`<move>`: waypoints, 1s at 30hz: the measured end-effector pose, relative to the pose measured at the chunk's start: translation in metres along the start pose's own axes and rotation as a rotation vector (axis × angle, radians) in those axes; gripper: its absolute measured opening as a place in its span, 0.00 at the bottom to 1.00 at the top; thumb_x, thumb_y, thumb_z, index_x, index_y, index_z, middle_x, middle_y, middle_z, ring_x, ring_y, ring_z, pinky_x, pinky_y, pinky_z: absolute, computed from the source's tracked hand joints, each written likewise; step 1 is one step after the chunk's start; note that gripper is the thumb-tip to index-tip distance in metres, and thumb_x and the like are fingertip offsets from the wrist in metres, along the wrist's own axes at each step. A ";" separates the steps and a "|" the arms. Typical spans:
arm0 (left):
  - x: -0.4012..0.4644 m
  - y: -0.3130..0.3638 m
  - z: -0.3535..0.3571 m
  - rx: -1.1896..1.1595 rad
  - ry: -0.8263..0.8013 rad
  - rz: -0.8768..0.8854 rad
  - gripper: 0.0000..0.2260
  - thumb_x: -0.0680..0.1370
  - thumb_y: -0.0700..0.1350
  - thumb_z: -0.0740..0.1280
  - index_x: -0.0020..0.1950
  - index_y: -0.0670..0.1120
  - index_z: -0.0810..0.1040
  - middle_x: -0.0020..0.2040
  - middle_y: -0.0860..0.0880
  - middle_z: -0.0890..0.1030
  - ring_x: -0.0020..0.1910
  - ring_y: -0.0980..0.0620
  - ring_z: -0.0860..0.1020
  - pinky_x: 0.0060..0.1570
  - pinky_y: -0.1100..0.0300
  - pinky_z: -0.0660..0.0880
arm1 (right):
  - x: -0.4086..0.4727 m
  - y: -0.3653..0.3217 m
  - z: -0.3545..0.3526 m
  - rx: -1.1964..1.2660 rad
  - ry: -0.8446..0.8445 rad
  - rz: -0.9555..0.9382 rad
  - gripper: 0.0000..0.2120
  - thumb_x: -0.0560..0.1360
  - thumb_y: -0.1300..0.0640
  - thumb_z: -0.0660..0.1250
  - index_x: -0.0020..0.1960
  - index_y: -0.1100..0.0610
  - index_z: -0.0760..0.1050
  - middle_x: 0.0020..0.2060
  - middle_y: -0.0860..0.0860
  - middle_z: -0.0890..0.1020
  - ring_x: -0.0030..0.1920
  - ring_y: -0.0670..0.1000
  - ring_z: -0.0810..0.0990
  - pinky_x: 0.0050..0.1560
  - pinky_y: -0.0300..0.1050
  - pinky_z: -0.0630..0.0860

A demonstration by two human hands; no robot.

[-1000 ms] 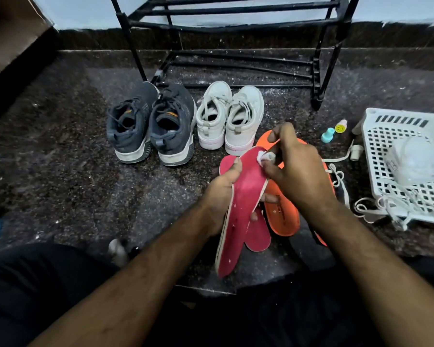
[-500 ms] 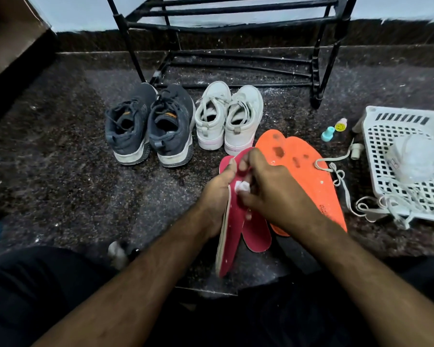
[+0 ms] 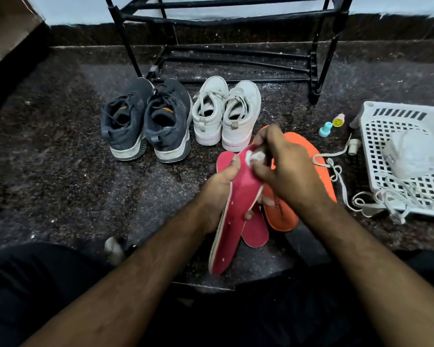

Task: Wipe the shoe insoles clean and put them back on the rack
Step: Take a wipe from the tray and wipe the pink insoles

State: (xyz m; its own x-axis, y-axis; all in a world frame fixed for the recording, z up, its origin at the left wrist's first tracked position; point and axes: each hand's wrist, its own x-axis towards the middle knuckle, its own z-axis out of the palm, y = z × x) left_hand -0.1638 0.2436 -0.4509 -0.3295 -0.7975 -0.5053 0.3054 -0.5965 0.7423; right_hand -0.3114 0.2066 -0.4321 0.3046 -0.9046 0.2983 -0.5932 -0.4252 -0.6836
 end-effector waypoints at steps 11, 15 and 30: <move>0.004 0.000 0.000 -0.100 0.015 0.037 0.25 0.83 0.63 0.50 0.48 0.51 0.83 0.37 0.48 0.81 0.26 0.52 0.78 0.19 0.62 0.72 | -0.012 -0.011 0.002 0.100 -0.246 -0.023 0.19 0.70 0.64 0.72 0.54 0.51 0.68 0.36 0.45 0.80 0.35 0.45 0.79 0.39 0.45 0.76; 0.003 0.001 0.001 -0.048 -0.017 0.034 0.27 0.83 0.63 0.49 0.63 0.47 0.78 0.49 0.44 0.83 0.35 0.45 0.84 0.21 0.62 0.70 | 0.000 -0.001 -0.011 -0.065 -0.018 0.020 0.18 0.70 0.63 0.71 0.56 0.52 0.68 0.39 0.47 0.80 0.40 0.53 0.79 0.43 0.53 0.75; 0.007 -0.001 -0.004 -0.087 0.035 0.014 0.28 0.81 0.65 0.52 0.54 0.47 0.84 0.41 0.43 0.83 0.31 0.44 0.80 0.21 0.60 0.74 | -0.005 -0.009 0.002 0.013 -0.002 -0.005 0.15 0.72 0.62 0.71 0.55 0.53 0.71 0.40 0.47 0.82 0.39 0.50 0.80 0.43 0.51 0.77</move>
State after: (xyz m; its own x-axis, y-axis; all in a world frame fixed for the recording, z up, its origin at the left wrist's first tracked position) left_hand -0.1630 0.2377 -0.4569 -0.2933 -0.8079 -0.5112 0.3872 -0.5892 0.7092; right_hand -0.3062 0.2146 -0.4287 0.3091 -0.9025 0.2999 -0.5824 -0.4289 -0.6905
